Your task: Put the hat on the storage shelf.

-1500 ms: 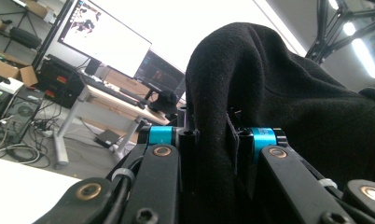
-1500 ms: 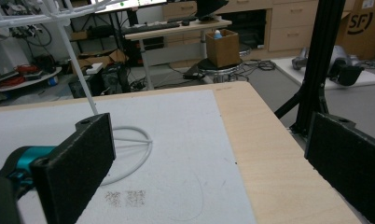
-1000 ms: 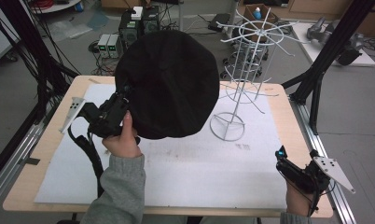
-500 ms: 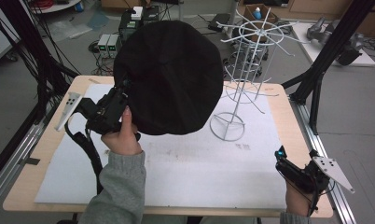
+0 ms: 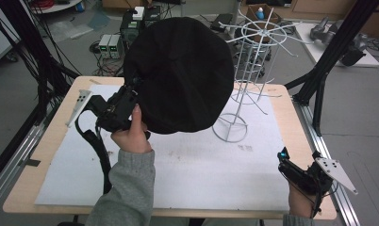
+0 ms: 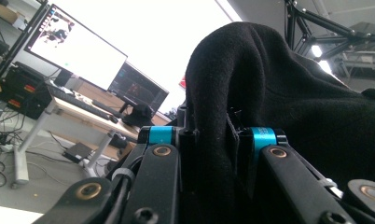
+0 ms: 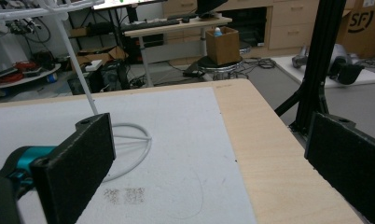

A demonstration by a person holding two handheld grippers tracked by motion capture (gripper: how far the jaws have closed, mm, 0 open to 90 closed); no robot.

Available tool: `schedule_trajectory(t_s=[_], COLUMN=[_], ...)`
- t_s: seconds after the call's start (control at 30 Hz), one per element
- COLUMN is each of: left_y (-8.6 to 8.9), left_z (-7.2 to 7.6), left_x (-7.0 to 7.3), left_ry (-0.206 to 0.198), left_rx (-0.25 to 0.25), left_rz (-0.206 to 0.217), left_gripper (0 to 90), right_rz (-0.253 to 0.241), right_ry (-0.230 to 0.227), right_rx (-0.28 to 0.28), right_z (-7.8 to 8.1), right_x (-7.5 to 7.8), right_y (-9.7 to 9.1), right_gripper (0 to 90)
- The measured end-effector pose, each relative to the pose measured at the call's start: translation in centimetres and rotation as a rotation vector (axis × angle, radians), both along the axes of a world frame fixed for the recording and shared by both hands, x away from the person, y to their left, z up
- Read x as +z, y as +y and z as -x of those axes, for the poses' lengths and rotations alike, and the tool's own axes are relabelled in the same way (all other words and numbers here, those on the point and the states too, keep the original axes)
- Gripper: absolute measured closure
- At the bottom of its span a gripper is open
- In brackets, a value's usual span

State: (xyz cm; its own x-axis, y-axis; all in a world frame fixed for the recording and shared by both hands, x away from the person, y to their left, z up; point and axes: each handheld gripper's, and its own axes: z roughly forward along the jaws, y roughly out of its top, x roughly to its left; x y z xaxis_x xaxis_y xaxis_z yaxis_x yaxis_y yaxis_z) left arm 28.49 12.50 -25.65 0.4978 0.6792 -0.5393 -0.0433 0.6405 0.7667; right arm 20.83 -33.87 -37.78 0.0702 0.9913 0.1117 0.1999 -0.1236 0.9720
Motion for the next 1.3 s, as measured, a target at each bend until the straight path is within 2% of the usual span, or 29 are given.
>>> schedule_trajectory(t_s=[0.33, 0.6, 0.8, 0.87, 1.3], left_y=[-0.4, -1.7, -2.6, -2.8, -3.8], left_z=[0.2, -0.3, -0.6, -1.0, -2.5], left_x=[0.7, 1.5, 1.9, 1.8, 1.2], left_ry=[-0.013, -0.017, -0.027, -0.015, 0.015], left_rx=[-0.007, -0.023, -0.021, -0.011, -0.032], left_rz=[0.017, 0.045, 0.021, 0.007, 0.001], left_gripper=[78.5, 78.4, 78.3, 78.3, 78.2], right_rz=[0.002, 0.004, -0.002, 0.0, -0.002], right_ry=[-0.006, -0.004, -0.01, -0.01, -0.01], right_rx=[-0.002, 0.0, -0.002, 0.001, 0.001], right_z=[0.0, 0.0, 0.2, 0.2, 0.2], right_x=[0.0, 0.0, 0.1, 0.1, 0.1], right_y=[-0.1, 0.0, -0.1, -0.2, -0.1], right_gripper=[0.7, 0.7, 0.7, 0.7, 0.7])
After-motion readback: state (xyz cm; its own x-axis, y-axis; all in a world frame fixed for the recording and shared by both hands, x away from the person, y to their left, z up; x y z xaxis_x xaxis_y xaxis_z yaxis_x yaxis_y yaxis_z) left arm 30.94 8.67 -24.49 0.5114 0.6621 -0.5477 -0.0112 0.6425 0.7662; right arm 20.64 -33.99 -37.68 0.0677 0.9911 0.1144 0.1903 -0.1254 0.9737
